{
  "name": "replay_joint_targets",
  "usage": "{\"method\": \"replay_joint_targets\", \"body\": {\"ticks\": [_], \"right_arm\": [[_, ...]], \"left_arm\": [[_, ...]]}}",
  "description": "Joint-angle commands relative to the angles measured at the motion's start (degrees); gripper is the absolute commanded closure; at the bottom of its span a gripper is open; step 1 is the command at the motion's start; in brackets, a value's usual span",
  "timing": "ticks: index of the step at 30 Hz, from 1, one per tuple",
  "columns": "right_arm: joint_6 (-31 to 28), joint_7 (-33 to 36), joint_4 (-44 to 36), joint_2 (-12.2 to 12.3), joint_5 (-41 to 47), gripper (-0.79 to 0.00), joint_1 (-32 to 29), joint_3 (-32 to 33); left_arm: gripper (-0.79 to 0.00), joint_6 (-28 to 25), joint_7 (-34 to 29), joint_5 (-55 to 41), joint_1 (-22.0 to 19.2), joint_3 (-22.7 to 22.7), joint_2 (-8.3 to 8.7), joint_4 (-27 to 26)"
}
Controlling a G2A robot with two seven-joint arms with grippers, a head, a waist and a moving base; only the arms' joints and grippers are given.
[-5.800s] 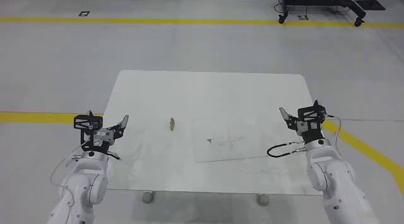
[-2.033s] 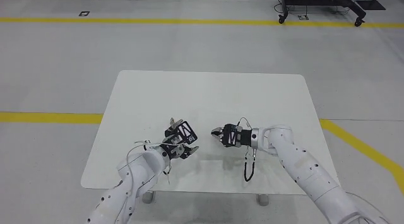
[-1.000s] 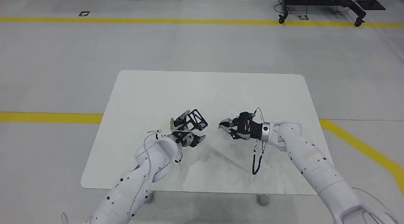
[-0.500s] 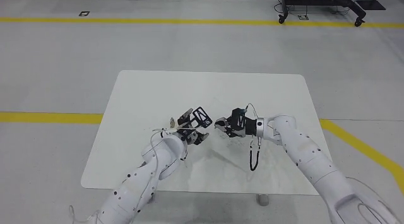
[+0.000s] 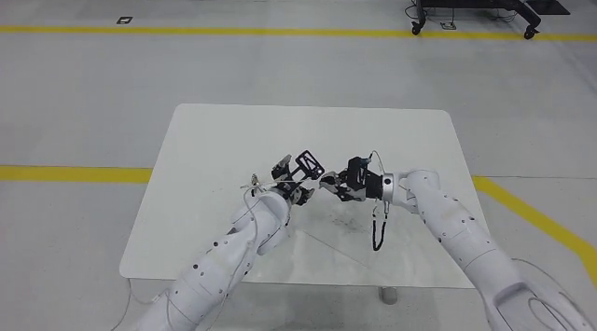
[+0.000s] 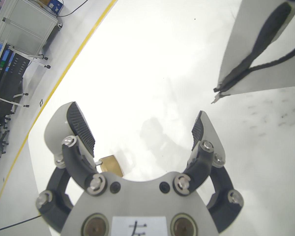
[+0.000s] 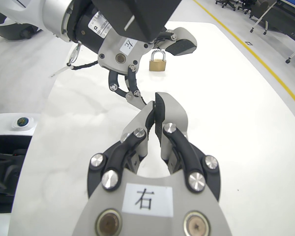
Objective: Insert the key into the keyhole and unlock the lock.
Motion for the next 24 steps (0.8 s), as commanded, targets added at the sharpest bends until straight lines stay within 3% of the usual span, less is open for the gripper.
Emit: {"method": "replay_joint_targets", "body": {"ticks": [1,5,11,19,21,24], "right_arm": [[0.58,-1.53,0.34,0.26,0.32,0.0,-0.27,0.73],[0.88,-5.98,-0.23,1.23,0.97,0.0,-1.82,2.97],[0.05,-8.96,-1.29,1.81,1.28,0.0,-3.08,4.13],[-1.51,-9.95,-2.25,1.69,3.06,0.0,-3.68,3.89],[-1.91,-11.88,-1.89,1.48,7.66,0.0,-4.16,3.79],[-1.91,-14.49,-1.21,0.89,16.09,0.0,-4.17,1.32]], "left_arm": [[-0.785,0.33,0.95,-1.26,-0.02,-1.13,-0.04,-0.74],[-0.785,-1.47,2.79,-6.14,1.66,-6.19,0.69,-5.9],[-0.785,-8.13,5.19,-15.44,7.79,-19.51,3.07,-15.29],[-0.785,-8.1,5.39,-15.76,7.95,-19.52,3.06,-15.12],[-0.785,-9.44,7.95,-21.81,8.65,-20.56,2.95,-13.44],[-0.785,-17.33,9.58,-36.45,7.9,-24.08,3.07,-10.07]]}}
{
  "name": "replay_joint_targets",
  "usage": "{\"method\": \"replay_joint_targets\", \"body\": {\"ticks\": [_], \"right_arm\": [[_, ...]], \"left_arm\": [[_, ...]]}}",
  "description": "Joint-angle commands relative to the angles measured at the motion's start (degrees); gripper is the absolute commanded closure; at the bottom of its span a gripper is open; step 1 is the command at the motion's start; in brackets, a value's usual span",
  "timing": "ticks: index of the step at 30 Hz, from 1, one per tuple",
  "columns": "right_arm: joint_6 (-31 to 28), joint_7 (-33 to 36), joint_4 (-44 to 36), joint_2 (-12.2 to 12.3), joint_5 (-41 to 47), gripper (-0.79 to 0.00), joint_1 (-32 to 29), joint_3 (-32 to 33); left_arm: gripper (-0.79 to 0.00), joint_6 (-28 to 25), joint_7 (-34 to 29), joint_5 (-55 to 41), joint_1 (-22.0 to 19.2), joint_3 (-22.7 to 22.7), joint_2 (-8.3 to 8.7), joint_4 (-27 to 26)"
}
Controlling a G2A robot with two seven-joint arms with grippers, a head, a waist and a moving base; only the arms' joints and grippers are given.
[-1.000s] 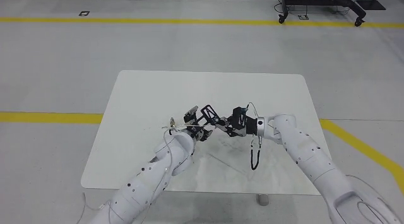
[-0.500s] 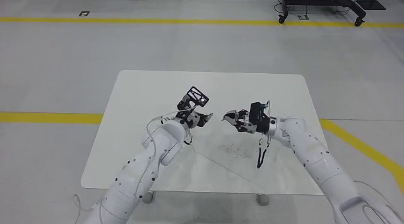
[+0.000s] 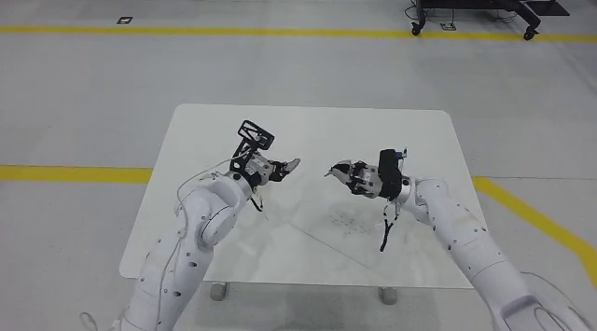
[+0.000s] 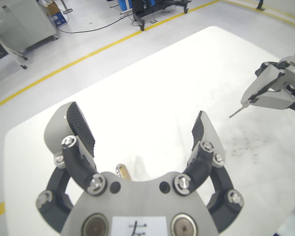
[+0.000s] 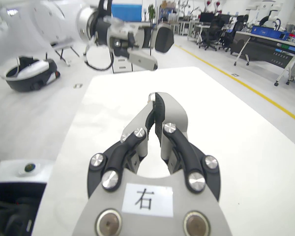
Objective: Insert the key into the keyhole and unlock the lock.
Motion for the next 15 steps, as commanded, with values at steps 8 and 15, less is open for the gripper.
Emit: {"method": "replay_joint_targets", "body": {"ticks": [8,15], "right_arm": [[0.07,-2.28,2.29,-0.5,17.87,0.0,2.05,-9.09],[0.07,-2.28,2.29,-0.5,17.87,0.0,2.05,-9.09]], "left_arm": [[-0.785,-17.24,-9.56,-34.66,-4.64,-4.45,0.66,9.71],[-0.785,-16.96,-8.55,-34.63,-4.2,-4.31,0.66,9.24]]}}
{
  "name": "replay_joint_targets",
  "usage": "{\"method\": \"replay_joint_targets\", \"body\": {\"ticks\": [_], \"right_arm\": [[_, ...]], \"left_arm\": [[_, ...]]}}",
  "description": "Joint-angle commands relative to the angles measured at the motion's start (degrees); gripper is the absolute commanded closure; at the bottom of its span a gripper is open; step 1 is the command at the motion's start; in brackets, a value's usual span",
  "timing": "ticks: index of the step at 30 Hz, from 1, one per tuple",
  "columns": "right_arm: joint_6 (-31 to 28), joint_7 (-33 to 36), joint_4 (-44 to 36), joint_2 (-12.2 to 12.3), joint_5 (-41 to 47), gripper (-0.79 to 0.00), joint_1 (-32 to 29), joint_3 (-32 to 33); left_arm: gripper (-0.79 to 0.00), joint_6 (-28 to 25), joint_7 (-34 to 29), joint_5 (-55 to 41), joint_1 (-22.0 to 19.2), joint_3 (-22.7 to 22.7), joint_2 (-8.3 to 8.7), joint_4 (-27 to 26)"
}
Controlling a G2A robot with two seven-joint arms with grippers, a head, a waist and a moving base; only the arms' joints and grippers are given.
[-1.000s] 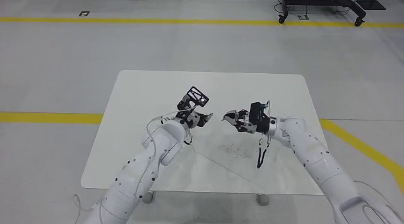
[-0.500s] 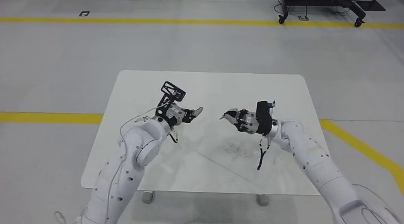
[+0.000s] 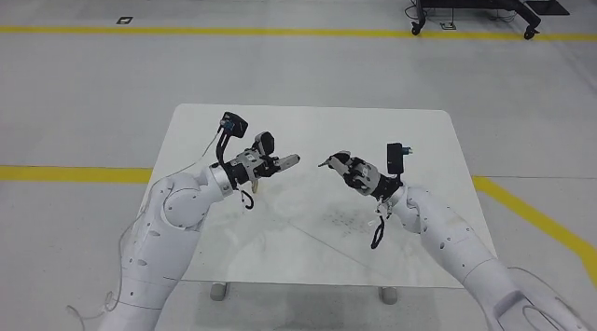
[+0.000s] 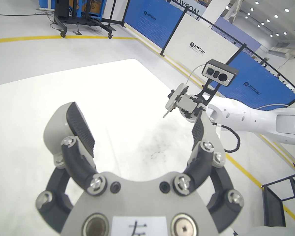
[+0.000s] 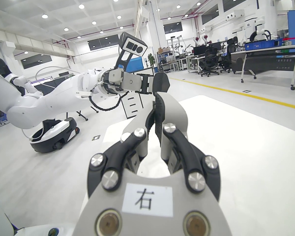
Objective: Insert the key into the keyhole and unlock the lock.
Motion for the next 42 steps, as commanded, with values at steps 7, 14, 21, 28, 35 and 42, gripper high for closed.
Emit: {"method": "replay_joint_targets", "body": {"ticks": [7,14,21,28,35,42], "right_arm": [[0.0,0.47,-5.17,-1.11,12.17,0.0,-2.3,-4.29],[0.0,2.25,-6.5,-1.64,29.98,0.0,0.84,-14.74],[0.0,4.73,-6.41,-1.18,36.06,0.0,4.19,-20.82],[0.0,3.48,-5.05,-1.17,37.8,0.0,6.22,-23.78],[0.0,-0.17,-4.47,-0.85,37.14,0.0,6.95,-25.47],[0.0,-2.12,-4.24,-0.61,37.13,0.0,7.7,-26.91]], "left_arm": [[-0.785,-5.3,-3.29,-13.37,-0.33,1.51,0.16,2.82],[-0.785,-10.84,-17.65,-32.82,-5.32,3.39,0.9,9.99],[-0.659,-12.02,-20.59,-34.96,-7.09,5.46,1.17,11.45],[-0.391,-12.04,-19.54,-34.04,-7.82,6.37,1.43,12.17],[-0.342,-11.46,-18.0,-31.75,-7.7,7.09,1.75,11.44],[-0.062,-10.87,-16.26,-30.31,-7.56,7.51,2.06,11.01]]}}
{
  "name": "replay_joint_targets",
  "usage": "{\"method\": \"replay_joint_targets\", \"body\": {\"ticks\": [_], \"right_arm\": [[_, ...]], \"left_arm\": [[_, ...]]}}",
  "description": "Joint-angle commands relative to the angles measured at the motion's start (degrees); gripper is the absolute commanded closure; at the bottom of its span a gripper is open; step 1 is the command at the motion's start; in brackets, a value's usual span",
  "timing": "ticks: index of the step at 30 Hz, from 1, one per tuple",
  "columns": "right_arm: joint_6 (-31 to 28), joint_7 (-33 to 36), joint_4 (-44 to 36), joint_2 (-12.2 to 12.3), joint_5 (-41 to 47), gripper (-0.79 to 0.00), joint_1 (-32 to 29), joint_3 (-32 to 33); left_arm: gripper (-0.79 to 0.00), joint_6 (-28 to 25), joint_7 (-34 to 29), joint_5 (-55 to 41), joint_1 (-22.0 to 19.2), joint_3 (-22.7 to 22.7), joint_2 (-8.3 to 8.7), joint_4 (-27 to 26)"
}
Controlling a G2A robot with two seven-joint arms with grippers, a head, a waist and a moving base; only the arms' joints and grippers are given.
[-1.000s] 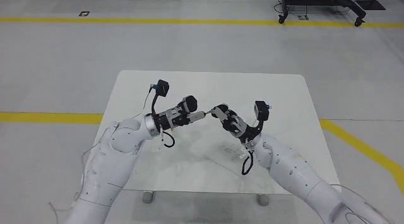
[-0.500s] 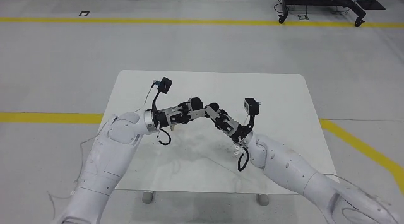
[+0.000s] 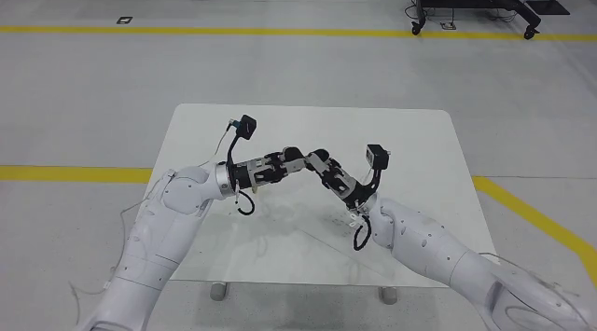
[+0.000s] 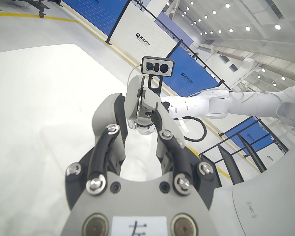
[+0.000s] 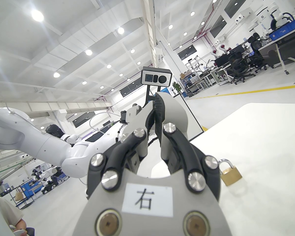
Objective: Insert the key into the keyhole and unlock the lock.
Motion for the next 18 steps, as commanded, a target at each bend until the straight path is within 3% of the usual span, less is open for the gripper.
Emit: {"method": "replay_joint_targets", "body": {"ticks": [1,10,11,12,13,18], "right_arm": [[0.0,0.04,0.01,0.07,0.36,0.0,0.12,-0.12],[0.0,0.04,-0.32,0.11,1.12,0.0,0.23,-0.72],[0.0,0.04,-0.2,0.11,1.24,-0.139,0.28,-0.61],[0.0,0.04,-0.07,0.12,1.34,-0.597,0.29,-0.52],[0.0,0.04,-0.04,0.14,1.45,-0.785,0.29,-0.52],[0.0,0.05,-0.08,0.15,1.44,-0.785,0.3,-0.57]], "left_arm": [[0.0,0.27,0.46,0.3,0.07,0.09,0.1,-0.14],[0.0,2.91,3.58,3.79,0.24,-0.07,0.54,-1.05],[0.0,2.92,3.76,3.68,0.29,-0.16,0.6,-1.1],[0.0,2.87,3.93,3.58,0.32,-0.32,0.68,-1.12],[0.0,2.81,3.97,3.41,0.37,-0.45,0.76,-1.13],[0.0,1.93,3.51,1.15,0.38,-1.19,1.18,-0.96]]}}
